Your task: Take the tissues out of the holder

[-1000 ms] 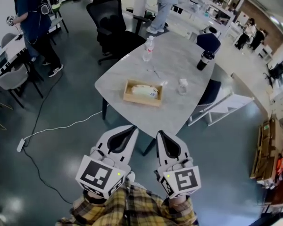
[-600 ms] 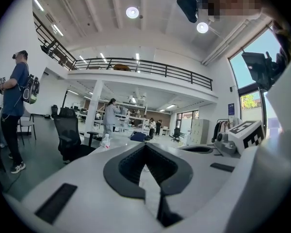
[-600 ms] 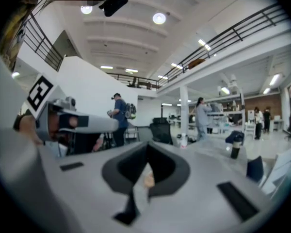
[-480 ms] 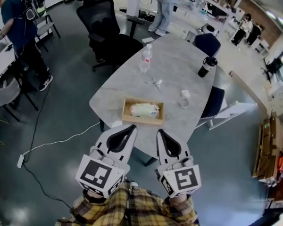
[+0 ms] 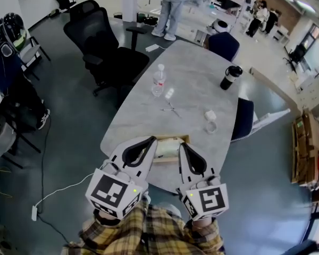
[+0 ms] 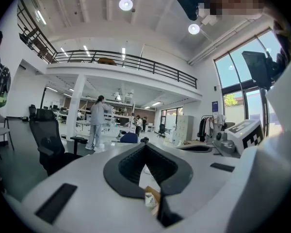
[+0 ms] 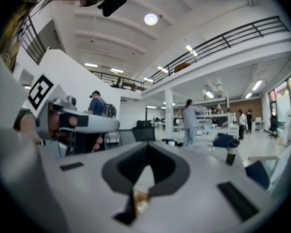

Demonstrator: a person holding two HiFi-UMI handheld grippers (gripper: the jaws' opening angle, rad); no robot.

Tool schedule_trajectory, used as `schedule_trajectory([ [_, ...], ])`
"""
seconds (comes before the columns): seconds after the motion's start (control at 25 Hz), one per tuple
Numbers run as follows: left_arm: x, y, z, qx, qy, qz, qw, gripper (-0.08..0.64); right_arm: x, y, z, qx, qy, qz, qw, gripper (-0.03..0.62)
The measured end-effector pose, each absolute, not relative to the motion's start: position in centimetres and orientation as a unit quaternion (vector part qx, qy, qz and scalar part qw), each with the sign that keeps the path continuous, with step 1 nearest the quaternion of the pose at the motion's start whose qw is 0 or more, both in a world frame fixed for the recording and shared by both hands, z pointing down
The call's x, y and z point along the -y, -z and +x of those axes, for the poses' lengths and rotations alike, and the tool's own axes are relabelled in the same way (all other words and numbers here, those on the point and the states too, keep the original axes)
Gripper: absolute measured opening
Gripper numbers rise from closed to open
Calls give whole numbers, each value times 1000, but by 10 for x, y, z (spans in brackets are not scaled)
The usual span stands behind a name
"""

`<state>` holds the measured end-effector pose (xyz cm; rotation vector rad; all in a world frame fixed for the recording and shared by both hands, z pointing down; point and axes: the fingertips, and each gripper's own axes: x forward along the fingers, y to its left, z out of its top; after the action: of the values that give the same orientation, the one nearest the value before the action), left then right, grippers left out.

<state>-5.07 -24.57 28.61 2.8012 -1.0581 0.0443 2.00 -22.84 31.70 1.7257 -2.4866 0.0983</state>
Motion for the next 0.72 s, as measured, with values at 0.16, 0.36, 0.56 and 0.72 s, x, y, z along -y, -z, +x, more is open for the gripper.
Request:
schedule_trajectory([
  [0.16, 260, -289, -50, 326, -21, 941, 89, 17, 237, -321, 23, 804, -44, 589, 65, 9],
  [0.36, 273, -297, -39, 307, -24, 946, 101, 17, 245, -329, 40, 788, -55, 608, 79, 9],
  [0.56, 281, -293, -21, 298, -26, 950, 93, 17, 252, -326, 55, 784, -55, 612, 87, 9],
  [0.72, 281, -289, -6, 288, -19, 953, 92, 17, 258, -322, 66, 785, -53, 611, 89, 9],
])
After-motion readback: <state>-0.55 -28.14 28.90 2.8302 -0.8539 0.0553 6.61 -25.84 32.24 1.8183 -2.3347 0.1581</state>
